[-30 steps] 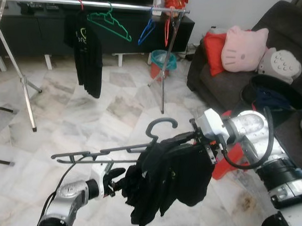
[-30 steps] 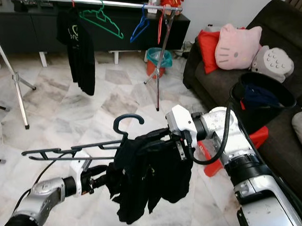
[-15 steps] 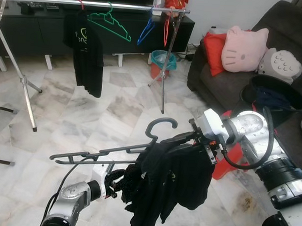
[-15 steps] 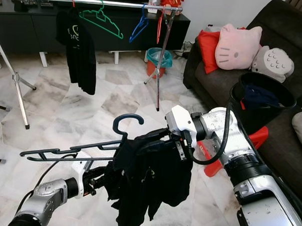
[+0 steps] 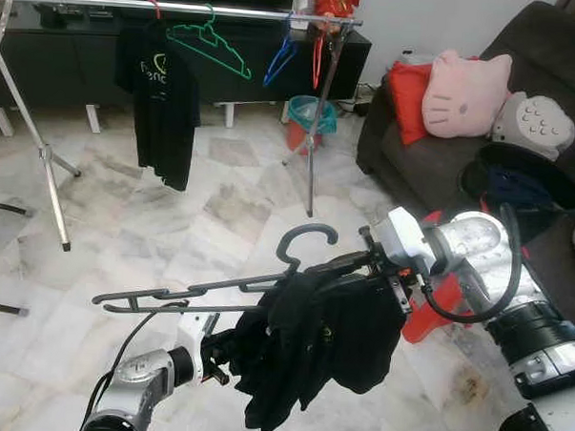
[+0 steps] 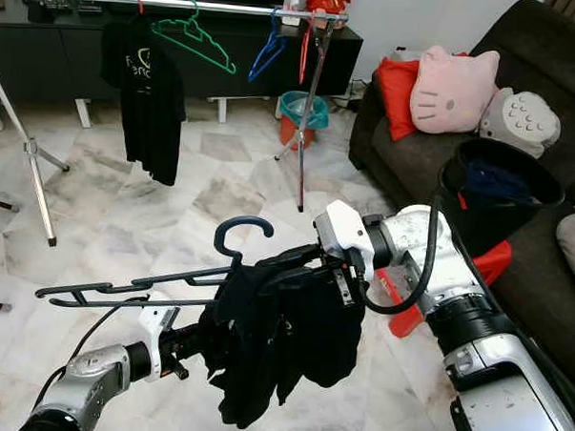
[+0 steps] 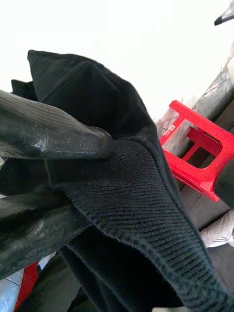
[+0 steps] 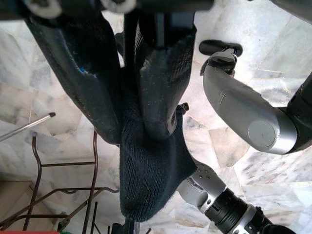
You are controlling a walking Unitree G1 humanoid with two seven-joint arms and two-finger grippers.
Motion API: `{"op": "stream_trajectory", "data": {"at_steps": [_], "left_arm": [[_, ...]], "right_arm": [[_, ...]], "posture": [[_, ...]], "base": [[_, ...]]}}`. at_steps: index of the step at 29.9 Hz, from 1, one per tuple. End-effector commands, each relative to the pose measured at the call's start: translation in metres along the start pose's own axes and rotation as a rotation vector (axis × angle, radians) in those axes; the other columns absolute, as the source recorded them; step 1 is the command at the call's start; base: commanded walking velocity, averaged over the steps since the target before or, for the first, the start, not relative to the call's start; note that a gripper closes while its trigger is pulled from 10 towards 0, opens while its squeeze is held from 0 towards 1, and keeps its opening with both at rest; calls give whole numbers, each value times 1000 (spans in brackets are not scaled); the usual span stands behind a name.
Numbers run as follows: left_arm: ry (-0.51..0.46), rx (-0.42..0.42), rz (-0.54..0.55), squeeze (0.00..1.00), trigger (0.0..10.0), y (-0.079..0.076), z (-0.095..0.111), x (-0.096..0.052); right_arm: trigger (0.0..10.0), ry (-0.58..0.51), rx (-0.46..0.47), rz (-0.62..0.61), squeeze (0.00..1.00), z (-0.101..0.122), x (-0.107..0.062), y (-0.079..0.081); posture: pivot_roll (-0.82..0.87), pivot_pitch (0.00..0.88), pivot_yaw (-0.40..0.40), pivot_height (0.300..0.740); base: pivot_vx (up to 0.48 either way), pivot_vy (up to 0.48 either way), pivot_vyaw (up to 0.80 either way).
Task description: Hang hanger
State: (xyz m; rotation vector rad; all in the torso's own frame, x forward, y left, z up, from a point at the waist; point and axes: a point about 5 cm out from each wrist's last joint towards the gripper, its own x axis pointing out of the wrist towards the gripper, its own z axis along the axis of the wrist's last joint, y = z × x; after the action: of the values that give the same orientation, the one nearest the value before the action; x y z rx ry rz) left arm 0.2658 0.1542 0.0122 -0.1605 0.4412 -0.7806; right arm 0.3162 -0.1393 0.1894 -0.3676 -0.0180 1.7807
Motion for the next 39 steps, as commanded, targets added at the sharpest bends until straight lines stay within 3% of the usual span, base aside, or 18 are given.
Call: {"op": "stream_trajectory", "data": {"at_steps": [1,21,25,26,27,28,29,33,34,39], "left_arm": [[-10,1,-13,0,0,-1,3,4],[-27,-15,-36,0,0,-3,1,1],[-7,-2,15,0,0,2,-1,-3],[80,63,100,0,0,10,-8,-7],[124,94,144,0,1529,15,-12,-9],[144,106,168,0,9216,17,-14,-11],[150,107,178,0,10000,19,-14,-12],[142,102,238,0,10000,25,-13,-16],[169,121,315,0,10000,33,-14,-21],[215,127,401,0,10000,43,-17,-32]], "right_arm": [[10000,-7,-20,-8,0,6,-4,-3],[10000,-22,-12,-19,0,3,-1,-4],[10000,-16,-9,-20,0,1,-2,-2],[10000,3,-4,-17,0,-1,-3,0],[10000,18,-3,-14,0,-3,-4,1],[10000,24,1,-14,0,-5,-5,2],[10000,26,3,-14,0,-6,-6,3],[10000,46,23,-14,0,-10,-10,8],[10000,66,34,-19,0,-13,-14,12],[10000,102,52,-29,0,-17,-22,18]], "posture": [[-24,0,-133,740],[-12,0,-135,740],[-11,0,-134,740],[-10,0,-133,740],[-8,0,-132,740],[-9,0,-133,740],[-9,0,-133,740],[-9,0,-132,740],[-13,0,-130,740],[-19,0,-126,740]], "base": [[0,0,0],[0,0,0],[0,0,0],[0,0,0],[0,0,0],[0,0,0],[0,0,0],[0,0,0],[0,0,0],[0,0,0]]}}
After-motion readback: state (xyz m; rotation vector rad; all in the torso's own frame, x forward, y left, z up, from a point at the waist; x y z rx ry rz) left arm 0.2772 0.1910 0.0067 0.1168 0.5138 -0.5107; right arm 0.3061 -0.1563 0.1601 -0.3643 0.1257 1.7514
